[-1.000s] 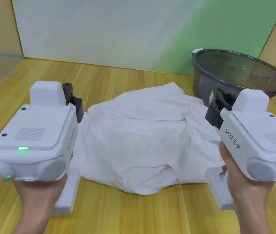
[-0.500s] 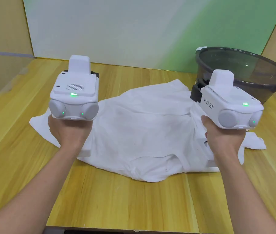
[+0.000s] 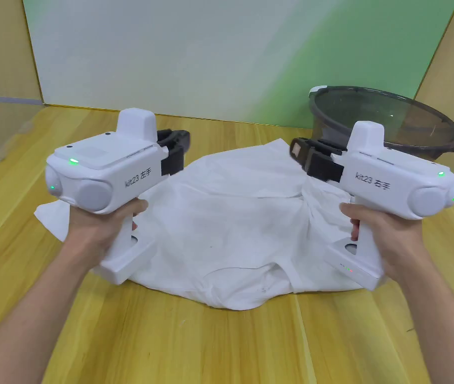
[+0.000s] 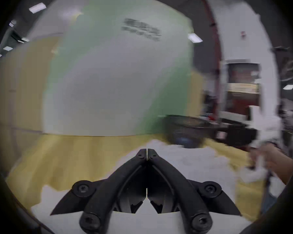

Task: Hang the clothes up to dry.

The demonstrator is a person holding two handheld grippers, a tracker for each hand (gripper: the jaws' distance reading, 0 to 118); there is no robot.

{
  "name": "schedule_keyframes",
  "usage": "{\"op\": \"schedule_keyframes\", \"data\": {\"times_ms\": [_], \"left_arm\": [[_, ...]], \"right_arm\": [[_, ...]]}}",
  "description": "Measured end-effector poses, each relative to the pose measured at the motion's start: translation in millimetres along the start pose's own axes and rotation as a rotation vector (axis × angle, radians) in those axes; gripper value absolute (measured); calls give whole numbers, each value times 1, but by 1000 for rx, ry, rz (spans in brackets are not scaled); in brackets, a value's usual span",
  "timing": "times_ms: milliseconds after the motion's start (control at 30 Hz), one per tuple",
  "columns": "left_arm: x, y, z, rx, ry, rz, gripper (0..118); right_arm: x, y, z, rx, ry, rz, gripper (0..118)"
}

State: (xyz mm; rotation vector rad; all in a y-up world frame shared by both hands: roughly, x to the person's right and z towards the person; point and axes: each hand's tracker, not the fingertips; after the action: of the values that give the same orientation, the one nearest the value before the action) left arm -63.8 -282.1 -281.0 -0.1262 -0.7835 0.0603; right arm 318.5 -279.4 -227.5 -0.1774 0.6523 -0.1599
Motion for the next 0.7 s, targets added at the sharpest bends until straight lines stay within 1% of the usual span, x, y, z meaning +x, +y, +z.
{"op": "schedule_keyframes", "data": {"times_ms": [33, 67, 100, 133, 167, 233, 267, 367, 400, 467, 567, 600, 633, 667, 700], "left_arm": [[7, 4, 1, -9, -65, -24, 0], [10, 7, 1, -25, -127, -26, 0], [13, 10, 1, -12, -147, -13, 0], [15, 11, -2, 2, -217, -7, 0], [14, 12, -7, 16, -248, 9, 0], [22, 15, -16, 20, -291, 30, 0], [17, 15, -19, 16, -233, 11, 0], [24, 18, -29, 0, -310, 7, 0], [33, 17, -31, -2, -316, -9, 0], [46, 20, -42, -19, -382, -16, 0], [78, 24, -66, -23, -518, 6, 0], [92, 25, -77, -29, -580, 1, 0], [108, 26, -90, -32, -633, -5, 0], [126, 26, -101, -40, -698, -16, 0], [144, 26, -113, -39, -762, -38, 0]], "right_arm": [[-1, 4, 4, -34, 98, 5, 12], [-5, 7, 8, -43, 134, 18, 12], [-12, 11, 11, -57, 120, 51, 12], [-16, 13, 13, -55, 131, 79, 12], [-15, 16, 11, -52, 117, 93, 12], [-17, 19, 12, -49, 43, 81, 12], [-17, 19, 14, -48, 49, 82, 12], [-17, 18, 25, -40, 11, 75, 12], [-18, 19, 32, -36, -20, 69, 12], [-16, 19, 51, -28, -67, 62, 12], [-19, 16, 95, -30, -193, 45, 12], [-23, 14, 113, -43, -239, 52, 12], [-32, 9, 137, -42, -295, 122, 12], [-37, 6, 154, -34, -354, 132, 12], [-32, 1, 174, -40, -409, 116, 12]]}}
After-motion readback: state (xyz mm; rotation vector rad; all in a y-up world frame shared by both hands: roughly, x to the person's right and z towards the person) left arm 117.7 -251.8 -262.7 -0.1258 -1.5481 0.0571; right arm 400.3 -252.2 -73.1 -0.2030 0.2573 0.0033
